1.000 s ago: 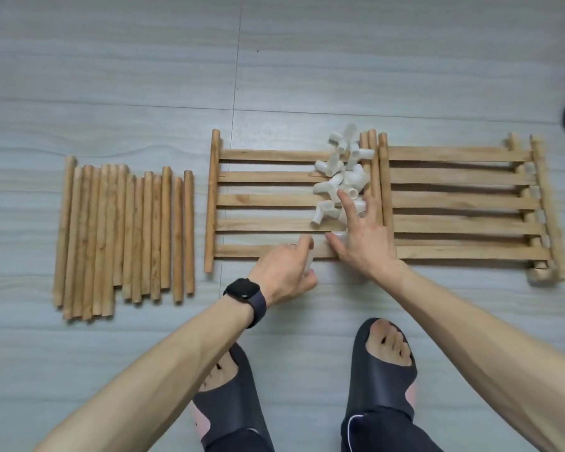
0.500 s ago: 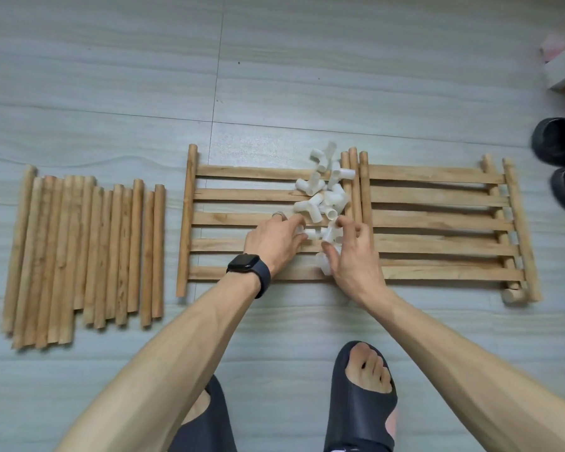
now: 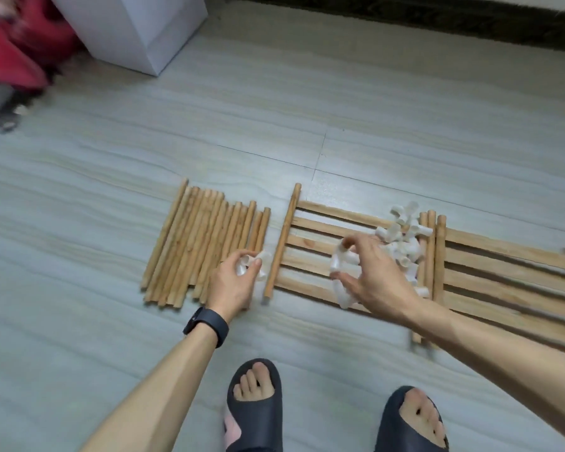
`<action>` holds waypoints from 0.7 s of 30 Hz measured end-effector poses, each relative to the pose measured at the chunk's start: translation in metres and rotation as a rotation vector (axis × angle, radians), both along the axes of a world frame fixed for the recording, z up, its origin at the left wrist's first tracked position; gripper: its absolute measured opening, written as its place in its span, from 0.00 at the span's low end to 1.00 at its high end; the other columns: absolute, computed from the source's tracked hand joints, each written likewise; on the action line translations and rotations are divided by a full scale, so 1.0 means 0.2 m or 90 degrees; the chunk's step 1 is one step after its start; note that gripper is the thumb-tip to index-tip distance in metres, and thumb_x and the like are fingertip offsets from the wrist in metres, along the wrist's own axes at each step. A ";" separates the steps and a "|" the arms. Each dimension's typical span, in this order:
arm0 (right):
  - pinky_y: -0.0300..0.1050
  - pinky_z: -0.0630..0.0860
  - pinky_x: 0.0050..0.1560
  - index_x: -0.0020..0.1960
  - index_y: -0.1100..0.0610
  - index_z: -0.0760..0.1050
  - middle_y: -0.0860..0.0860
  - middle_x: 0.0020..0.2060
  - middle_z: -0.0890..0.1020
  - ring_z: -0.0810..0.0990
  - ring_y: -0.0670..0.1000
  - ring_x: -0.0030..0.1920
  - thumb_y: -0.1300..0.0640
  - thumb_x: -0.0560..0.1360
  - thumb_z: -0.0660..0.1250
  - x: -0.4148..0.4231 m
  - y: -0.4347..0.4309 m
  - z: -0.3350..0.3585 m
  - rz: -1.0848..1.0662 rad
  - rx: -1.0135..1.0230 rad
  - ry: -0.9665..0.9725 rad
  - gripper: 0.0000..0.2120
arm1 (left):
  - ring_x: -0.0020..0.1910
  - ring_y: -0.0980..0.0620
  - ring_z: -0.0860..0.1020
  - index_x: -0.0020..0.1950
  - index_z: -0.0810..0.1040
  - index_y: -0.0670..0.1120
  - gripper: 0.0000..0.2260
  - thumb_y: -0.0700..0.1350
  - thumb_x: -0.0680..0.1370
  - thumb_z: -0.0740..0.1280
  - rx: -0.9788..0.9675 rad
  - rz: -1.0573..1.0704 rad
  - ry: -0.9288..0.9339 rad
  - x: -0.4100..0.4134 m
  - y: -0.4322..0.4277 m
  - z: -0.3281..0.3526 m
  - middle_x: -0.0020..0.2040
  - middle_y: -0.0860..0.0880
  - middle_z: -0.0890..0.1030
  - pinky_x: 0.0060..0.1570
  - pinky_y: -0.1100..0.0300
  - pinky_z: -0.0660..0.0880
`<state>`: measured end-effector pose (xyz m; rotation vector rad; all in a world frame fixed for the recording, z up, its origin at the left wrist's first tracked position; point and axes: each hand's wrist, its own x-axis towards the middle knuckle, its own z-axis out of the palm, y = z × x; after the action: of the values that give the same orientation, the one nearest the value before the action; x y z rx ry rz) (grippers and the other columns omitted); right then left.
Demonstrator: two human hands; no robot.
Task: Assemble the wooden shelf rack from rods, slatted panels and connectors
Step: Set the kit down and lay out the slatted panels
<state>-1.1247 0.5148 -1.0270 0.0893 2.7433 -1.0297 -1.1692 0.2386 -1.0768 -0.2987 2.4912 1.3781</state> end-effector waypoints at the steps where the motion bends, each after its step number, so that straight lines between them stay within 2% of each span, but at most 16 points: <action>1: 0.46 0.71 0.53 0.61 0.39 0.61 0.51 0.63 0.77 0.77 0.54 0.60 0.45 0.75 0.74 -0.02 -0.11 0.02 0.060 0.011 -0.014 0.24 | 0.52 0.52 0.79 0.54 0.79 0.57 0.06 0.56 0.79 0.68 -0.028 0.049 0.001 0.04 -0.11 -0.01 0.51 0.54 0.83 0.43 0.60 0.72; 3: 0.43 0.71 0.52 0.62 0.38 0.61 0.49 0.63 0.76 0.77 0.51 0.58 0.43 0.74 0.75 -0.04 -0.34 0.02 0.137 0.017 -0.037 0.25 | 0.53 0.49 0.78 0.55 0.79 0.55 0.07 0.55 0.80 0.68 -0.059 0.142 -0.014 0.14 -0.34 -0.03 0.52 0.52 0.82 0.44 0.57 0.72; 5: 0.44 0.76 0.50 0.63 0.40 0.61 0.49 0.62 0.78 0.79 0.49 0.53 0.43 0.75 0.74 -0.04 -0.56 -0.03 0.175 0.022 -0.087 0.25 | 0.55 0.46 0.77 0.56 0.79 0.53 0.07 0.53 0.80 0.67 -0.093 0.206 -0.050 0.25 -0.53 -0.07 0.54 0.48 0.81 0.52 0.53 0.73; 7: 0.50 0.83 0.42 0.62 0.44 0.61 0.52 0.52 0.80 0.82 0.50 0.42 0.45 0.76 0.72 -0.02 -0.78 -0.12 0.197 0.008 -0.173 0.23 | 0.57 0.44 0.77 0.57 0.79 0.51 0.08 0.51 0.80 0.67 -0.120 0.264 -0.091 0.36 -0.68 -0.12 0.55 0.45 0.80 0.55 0.53 0.73; 8: 0.53 0.83 0.38 0.61 0.45 0.60 0.52 0.47 0.79 0.82 0.52 0.37 0.46 0.77 0.72 0.00 -0.88 -0.17 0.187 -0.031 -0.218 0.22 | 0.56 0.44 0.77 0.57 0.78 0.51 0.07 0.51 0.80 0.67 -0.125 0.288 -0.105 0.40 -0.74 -0.14 0.55 0.45 0.80 0.54 0.54 0.72; 10: 0.56 0.82 0.35 0.58 0.46 0.61 0.52 0.44 0.78 0.82 0.54 0.35 0.49 0.77 0.71 0.06 -1.07 -0.27 0.139 -0.130 -0.270 0.19 | 0.55 0.46 0.77 0.55 0.77 0.54 0.05 0.51 0.81 0.67 -0.121 0.315 -0.121 0.47 -0.82 -0.17 0.55 0.46 0.78 0.50 0.57 0.70; 12: 0.57 0.82 0.38 0.57 0.45 0.61 0.52 0.46 0.77 0.81 0.55 0.38 0.50 0.77 0.71 0.13 -1.22 -0.37 0.111 -0.175 -0.283 0.19 | 0.54 0.48 0.76 0.55 0.75 0.57 0.04 0.50 0.81 0.66 -0.123 0.317 -0.121 0.50 -0.87 -0.19 0.55 0.47 0.77 0.49 0.59 0.68; 14: 0.53 0.79 0.42 0.57 0.43 0.60 0.53 0.51 0.76 0.78 0.51 0.41 0.48 0.78 0.69 0.19 -1.33 -0.45 0.108 -0.190 -0.276 0.18 | 0.58 0.49 0.75 0.59 0.76 0.56 0.07 0.51 0.82 0.65 -0.140 0.306 -0.120 0.50 -0.90 -0.21 0.57 0.48 0.76 0.52 0.59 0.68; 16: 0.46 0.72 0.50 0.64 0.42 0.61 0.54 0.61 0.73 0.76 0.48 0.47 0.48 0.80 0.66 0.21 -1.39 -0.49 0.125 -0.217 -0.269 0.18 | 0.66 0.48 0.72 0.68 0.74 0.55 0.15 0.53 0.82 0.64 -0.159 0.277 -0.118 0.52 -0.91 -0.23 0.62 0.50 0.73 0.59 0.59 0.67; 17: 0.44 0.71 0.54 0.69 0.41 0.61 0.54 0.66 0.70 0.76 0.50 0.52 0.49 0.81 0.65 0.21 -1.40 -0.51 0.149 -0.228 -0.272 0.20 | 0.70 0.48 0.69 0.73 0.71 0.55 0.19 0.56 0.82 0.63 -0.172 0.251 -0.116 0.53 -0.92 -0.23 0.66 0.50 0.71 0.64 0.58 0.66; 19: 0.44 0.70 0.64 0.77 0.40 0.58 0.54 0.75 0.62 0.78 0.56 0.62 0.53 0.82 0.62 0.21 -1.41 -0.52 0.203 -0.233 -0.285 0.26 | 0.77 0.48 0.59 0.79 0.63 0.57 0.28 0.64 0.80 0.60 -0.204 0.175 -0.104 0.56 -0.91 -0.25 0.78 0.49 0.62 0.74 0.52 0.60; 21: 0.44 0.68 0.70 0.80 0.40 0.57 0.54 0.79 0.57 0.76 0.59 0.68 0.57 0.82 0.60 0.22 -1.40 -0.51 0.247 -0.217 -0.299 0.29 | 0.80 0.50 0.52 0.81 0.55 0.60 0.34 0.70 0.77 0.54 -0.271 0.082 -0.079 0.61 -0.91 -0.27 0.83 0.51 0.51 0.78 0.49 0.54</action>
<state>-1.0815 0.2340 -1.1298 -0.2182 2.0341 -1.1637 -1.0464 0.0569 -1.1310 -0.6214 2.6761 0.8250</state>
